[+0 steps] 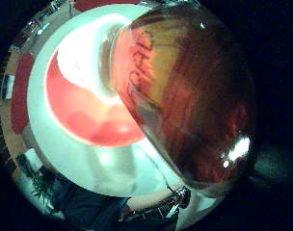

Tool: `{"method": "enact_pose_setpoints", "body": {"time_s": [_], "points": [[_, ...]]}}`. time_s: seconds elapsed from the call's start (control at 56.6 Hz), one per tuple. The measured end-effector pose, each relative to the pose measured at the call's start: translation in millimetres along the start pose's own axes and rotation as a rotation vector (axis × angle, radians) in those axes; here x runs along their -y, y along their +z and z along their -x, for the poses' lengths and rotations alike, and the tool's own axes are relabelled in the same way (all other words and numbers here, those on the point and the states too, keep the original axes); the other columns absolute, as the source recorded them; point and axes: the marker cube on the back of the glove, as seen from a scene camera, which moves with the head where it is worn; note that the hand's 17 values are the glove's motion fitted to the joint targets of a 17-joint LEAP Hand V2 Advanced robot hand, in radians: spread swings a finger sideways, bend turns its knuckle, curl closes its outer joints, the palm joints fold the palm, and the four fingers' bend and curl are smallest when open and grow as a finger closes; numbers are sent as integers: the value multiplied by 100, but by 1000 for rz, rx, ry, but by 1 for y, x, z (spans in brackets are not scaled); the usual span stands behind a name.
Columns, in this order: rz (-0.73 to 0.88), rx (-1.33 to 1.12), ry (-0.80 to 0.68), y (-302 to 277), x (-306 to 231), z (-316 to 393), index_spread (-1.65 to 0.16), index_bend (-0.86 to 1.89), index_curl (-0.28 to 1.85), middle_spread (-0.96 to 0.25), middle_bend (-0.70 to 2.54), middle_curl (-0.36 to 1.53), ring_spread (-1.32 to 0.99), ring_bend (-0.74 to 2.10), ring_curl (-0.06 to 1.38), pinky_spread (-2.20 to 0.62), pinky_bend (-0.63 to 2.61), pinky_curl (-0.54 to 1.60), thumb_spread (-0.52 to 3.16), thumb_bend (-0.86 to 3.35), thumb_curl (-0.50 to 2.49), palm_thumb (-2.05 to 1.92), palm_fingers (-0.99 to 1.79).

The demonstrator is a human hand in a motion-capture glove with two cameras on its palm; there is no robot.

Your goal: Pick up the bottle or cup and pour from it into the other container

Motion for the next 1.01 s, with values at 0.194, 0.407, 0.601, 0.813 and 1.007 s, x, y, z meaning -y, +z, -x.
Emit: {"method": "enact_pose_setpoints", "body": {"time_s": [0.194,0.407,0.601,0.813,1.007], "points": [[-14,8,0,-3,-2,-6,-29,9,21,-24,36,50,-21,63,44,-9,49,37,58,-3,61,100,112],[-20,18,6,-6,-8,-11,-29,9,21,-24,36,50,-21,63,44,-9,49,38,58,-3,61,100,112],[-25,31,19,-8,-13,-15,-29,9,21,-24,36,50,-21,63,44,-9,49,38,58,-3,61,100,112],[-29,29,18,-8,-14,-18,-29,9,21,-24,36,50,-21,62,43,-9,49,38,58,-3,61,100,112],[-24,33,1,-7,-15,-13,-29,9,21,-24,36,50,-21,62,44,-9,49,38,58,-3,61,100,112]]}}
